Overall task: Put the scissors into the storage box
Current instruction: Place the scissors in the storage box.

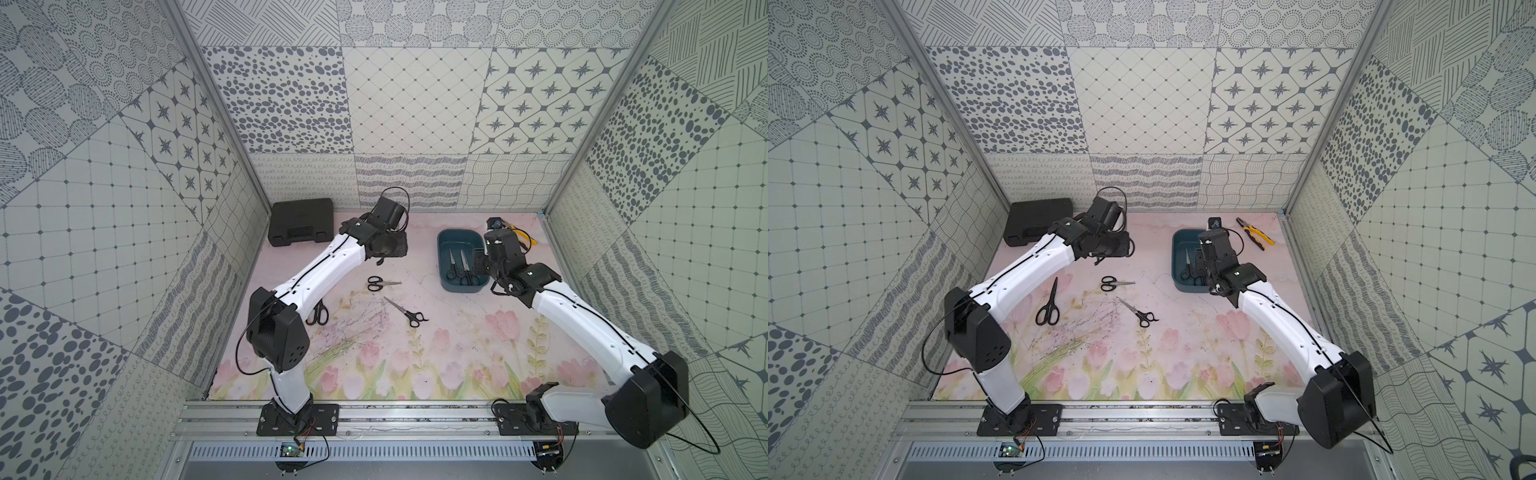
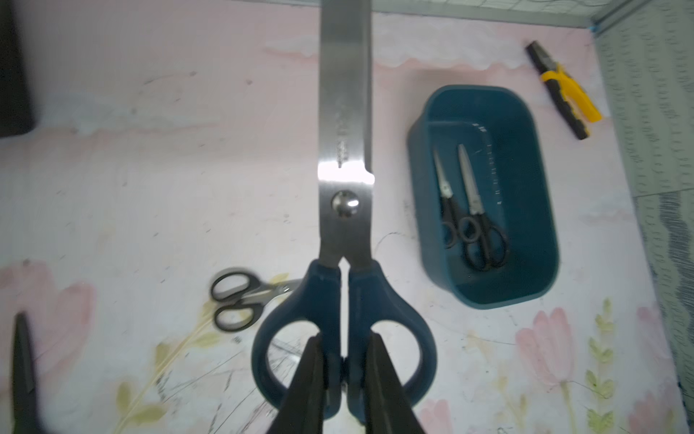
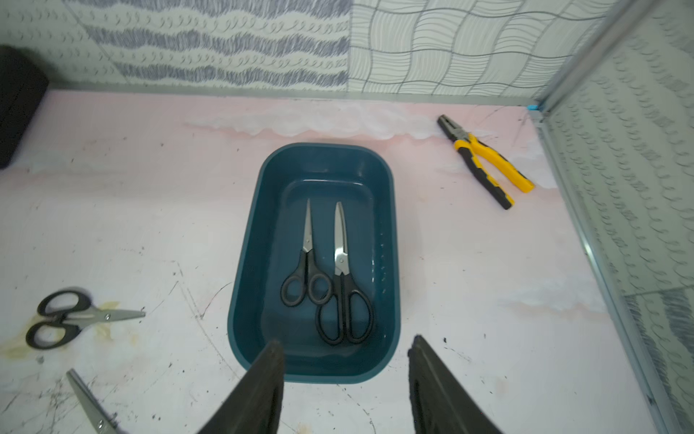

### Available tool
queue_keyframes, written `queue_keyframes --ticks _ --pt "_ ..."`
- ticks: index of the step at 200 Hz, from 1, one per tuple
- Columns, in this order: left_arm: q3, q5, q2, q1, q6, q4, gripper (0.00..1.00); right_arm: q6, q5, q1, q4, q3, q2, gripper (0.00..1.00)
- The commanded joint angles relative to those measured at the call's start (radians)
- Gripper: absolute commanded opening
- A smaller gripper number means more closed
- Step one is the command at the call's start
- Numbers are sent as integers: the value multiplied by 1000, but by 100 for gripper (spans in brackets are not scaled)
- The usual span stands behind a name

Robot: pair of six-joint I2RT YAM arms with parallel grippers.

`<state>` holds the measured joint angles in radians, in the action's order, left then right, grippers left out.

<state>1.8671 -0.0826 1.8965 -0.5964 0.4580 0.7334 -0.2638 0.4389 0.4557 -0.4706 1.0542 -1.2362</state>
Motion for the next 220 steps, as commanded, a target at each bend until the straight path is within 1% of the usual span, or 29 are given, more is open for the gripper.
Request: queue_keyframes --ticks 1,20,28,36,46,61,84,127,134,145,161,166,193,203,220 --pt "377 146 325 -125 -21 -66 0 -59 151 -8 93 -73 102 57" --pt "708 213 561 -141 56 75 0 -55 153 -18 110 -122 167 58" --pt "798 229 633 -147 75 96 0 -54 144 -20 101 -132 180 58" --pt "841 256 679 -149 98 90 0 -53 133 -23 95 -140 188 59" --pt "838 276 703 -149 129 61 0 -50 111 -22 95 -152 193 59" --pt "773 299 711 -150 155 -8 0 -52 80 -24 102 -164 191 59" --pt "712 338 721 -149 172 -67 0 -54 53 -24 114 -169 170 59" --pt "686 364 748 -136 179 -41 0 -29 8 -25 128 -145 124 59" --pt "681 365 747 -134 183 -43 5 -27 4 -24 127 -144 118 59" --pt "674 360 742 -132 182 -46 23 -23 -7 -24 131 -144 110 60" --pt "670 356 733 -129 183 -46 29 -23 -18 -23 130 -146 100 60" --pt "669 354 730 -131 182 -47 34 -22 -20 -23 132 -146 100 60" --pt "662 344 702 -124 176 -42 54 -19 -27 -24 137 -153 94 60" --pt "659 350 683 -120 171 -39 57 -16 -34 -24 137 -151 89 60" --pt "646 352 626 -110 148 -23 57 -8 -56 -25 138 -152 82 61"
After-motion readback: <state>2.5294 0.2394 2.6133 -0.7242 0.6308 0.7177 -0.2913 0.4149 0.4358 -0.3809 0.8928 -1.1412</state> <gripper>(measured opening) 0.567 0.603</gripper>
